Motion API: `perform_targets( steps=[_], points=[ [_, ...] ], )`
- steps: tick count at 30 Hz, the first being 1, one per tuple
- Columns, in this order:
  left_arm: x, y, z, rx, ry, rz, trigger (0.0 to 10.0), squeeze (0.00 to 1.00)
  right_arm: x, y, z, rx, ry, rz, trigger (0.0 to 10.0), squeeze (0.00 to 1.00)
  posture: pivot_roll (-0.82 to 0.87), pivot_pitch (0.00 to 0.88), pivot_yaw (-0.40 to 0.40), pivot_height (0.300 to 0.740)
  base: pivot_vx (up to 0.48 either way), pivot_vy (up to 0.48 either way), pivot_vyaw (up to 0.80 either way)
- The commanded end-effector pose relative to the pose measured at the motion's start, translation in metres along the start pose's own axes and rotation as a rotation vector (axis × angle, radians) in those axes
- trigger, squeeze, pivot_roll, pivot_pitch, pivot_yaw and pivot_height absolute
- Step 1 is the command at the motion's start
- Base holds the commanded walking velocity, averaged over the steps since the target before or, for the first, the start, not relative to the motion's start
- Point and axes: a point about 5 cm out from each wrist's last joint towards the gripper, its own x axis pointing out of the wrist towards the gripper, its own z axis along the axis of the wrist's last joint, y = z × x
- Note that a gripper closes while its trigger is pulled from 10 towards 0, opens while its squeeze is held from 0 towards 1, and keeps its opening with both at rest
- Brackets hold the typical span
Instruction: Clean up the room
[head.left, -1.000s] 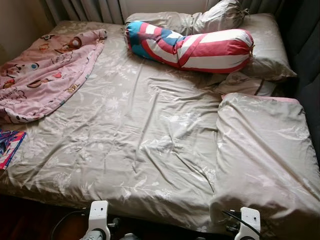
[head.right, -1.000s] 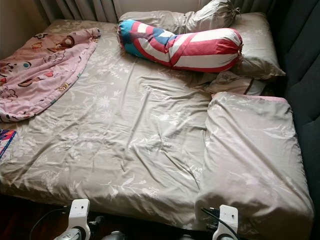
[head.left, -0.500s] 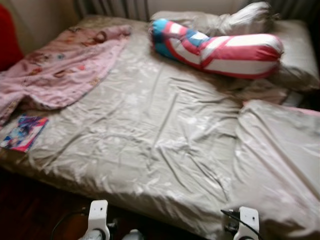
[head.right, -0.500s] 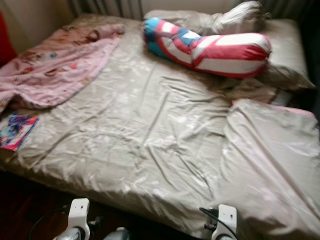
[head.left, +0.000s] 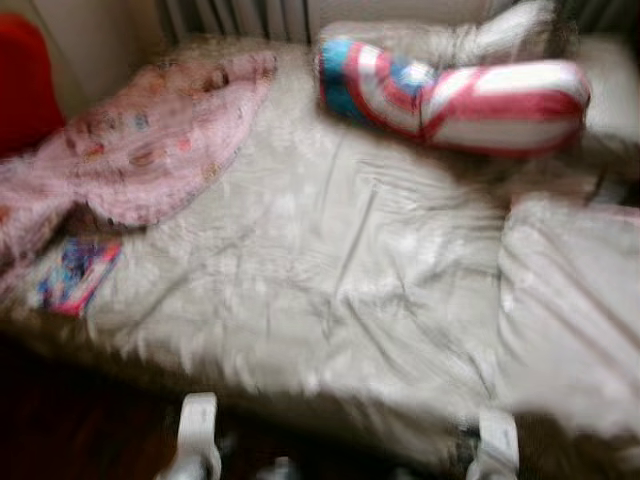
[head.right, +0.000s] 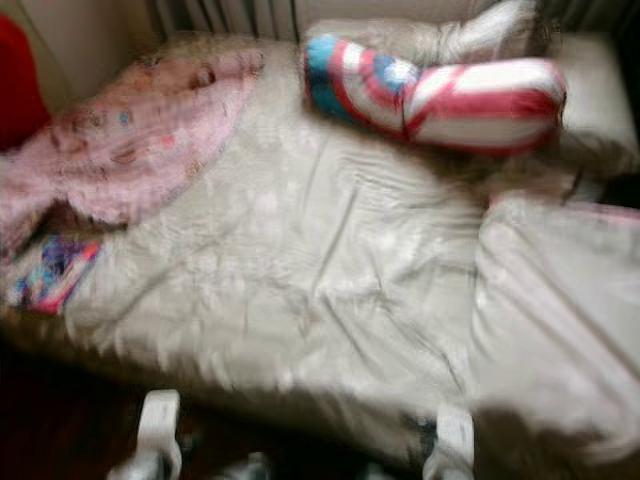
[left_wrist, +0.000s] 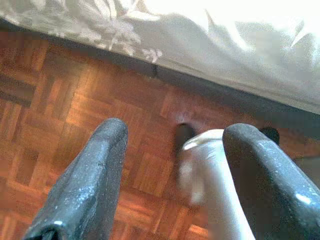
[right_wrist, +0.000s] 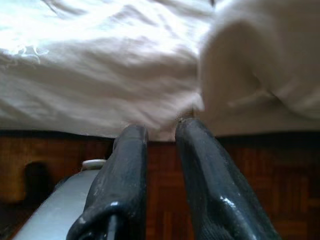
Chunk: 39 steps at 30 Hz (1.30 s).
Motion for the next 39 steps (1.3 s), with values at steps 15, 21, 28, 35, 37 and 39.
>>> perform_targets(
  steps=[15, 21, 28, 35, 37, 39],
  points=[
    [-0.0031, 0.0119, -0.0097, 0.016, 0.040, 0.027, 10.0, 0.00, -0.0023, 0.0067, -0.0123, -0.002, 0.046, 0.020, 10.0, 0.00, 0.03, 0.230, 0.009, 0.740, 0.000, 0.460, 0.00],
    [-0.0032, 0.0125, -0.0099, 0.017, 0.041, 0.027, 10.0, 0.00, -0.0027, 0.0032, -0.0133, -0.007, 0.047, -0.002, 10.0, 0.00, 0.03, 0.231, 0.010, 0.740, 0.000, 0.459, 0.00],
    [-0.0031, 0.0122, -0.0098, 0.018, 0.041, 0.027, 10.0, 0.00, -0.0026, 0.0044, -0.0136, -0.009, 0.051, 0.006, 10.0, 0.00, 0.03, 0.230, 0.009, 0.740, 0.000, 0.460, 0.00],
    [-0.0031, 0.0120, -0.0098, 0.017, 0.041, 0.027, 10.0, 0.00, -0.0025, 0.0051, -0.0134, -0.010, 0.051, 0.006, 10.0, 0.00, 0.03, 0.229, 0.007, 0.740, 0.000, 0.458, 0.00],
    [-0.0031, 0.0118, -0.0098, 0.017, 0.041, 0.027, 10.0, 0.00, -0.0025, 0.0050, -0.0134, -0.010, 0.052, 0.006, 10.0, 0.00, 0.03, 0.229, 0.007, 0.740, 0.000, 0.456, 0.00],
    [-0.0030, 0.0117, -0.0097, 0.018, 0.041, 0.027, 10.0, 0.00, -0.0025, 0.0050, -0.0134, -0.012, 0.052, 0.006, 10.0, 0.00, 0.03, 0.229, 0.007, 0.740, 0.000, 0.458, 0.00]
  ],
)
